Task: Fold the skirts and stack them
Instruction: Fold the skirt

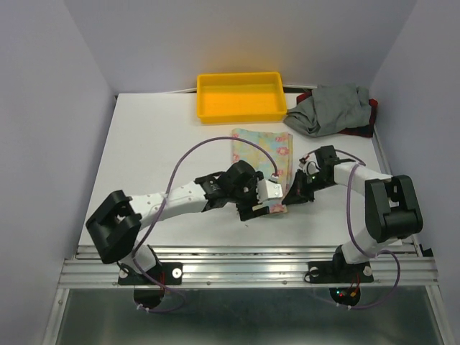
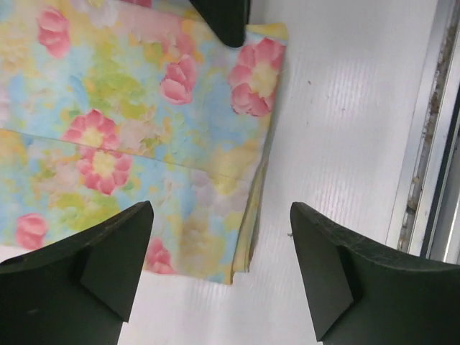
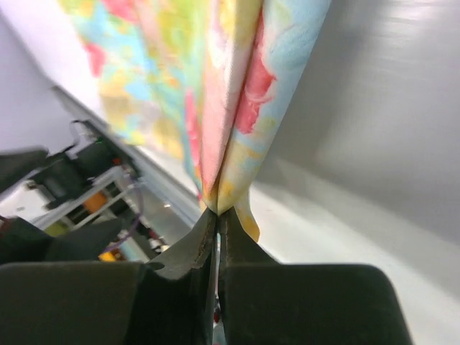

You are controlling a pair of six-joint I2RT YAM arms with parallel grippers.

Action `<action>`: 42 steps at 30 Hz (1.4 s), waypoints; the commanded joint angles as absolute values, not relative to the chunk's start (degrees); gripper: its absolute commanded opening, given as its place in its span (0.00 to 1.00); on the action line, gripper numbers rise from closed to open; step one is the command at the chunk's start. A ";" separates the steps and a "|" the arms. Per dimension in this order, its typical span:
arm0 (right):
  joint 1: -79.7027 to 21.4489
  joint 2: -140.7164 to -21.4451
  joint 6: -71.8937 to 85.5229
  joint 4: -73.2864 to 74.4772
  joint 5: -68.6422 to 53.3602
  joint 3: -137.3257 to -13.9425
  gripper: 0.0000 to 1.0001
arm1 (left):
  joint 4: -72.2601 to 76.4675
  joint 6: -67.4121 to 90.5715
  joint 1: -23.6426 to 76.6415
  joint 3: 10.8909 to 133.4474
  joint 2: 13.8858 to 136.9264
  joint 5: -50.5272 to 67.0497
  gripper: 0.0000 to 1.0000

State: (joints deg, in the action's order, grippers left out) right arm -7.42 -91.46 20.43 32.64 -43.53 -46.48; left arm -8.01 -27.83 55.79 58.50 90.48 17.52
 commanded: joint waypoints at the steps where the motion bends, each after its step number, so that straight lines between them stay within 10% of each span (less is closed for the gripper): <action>1: -7.03 -89.21 24.86 31.47 -53.16 -50.36 0.01 | -5.63 -33.05 59.85 54.15 81.48 13.46 0.90; 21: -3.61 -90.26 37.53 24.70 -62.93 -45.27 0.01 | 17.40 -23.64 68.55 43.59 92.37 -16.25 0.87; 33: -1.93 -90.79 39.11 23.38 -62.84 -43.77 0.01 | 18.02 -23.29 69.26 43.86 93.17 -21.71 0.46; 39: -1.93 -91.23 39.46 23.73 -62.40 -44.03 0.01 | 12.05 -24.78 69.17 46.49 91.59 -20.31 0.11; 42: -1.93 -91.23 39.99 23.38 -62.32 -44.03 0.01 | 9.06 -23.47 69.08 47.98 91.58 -18.90 0.19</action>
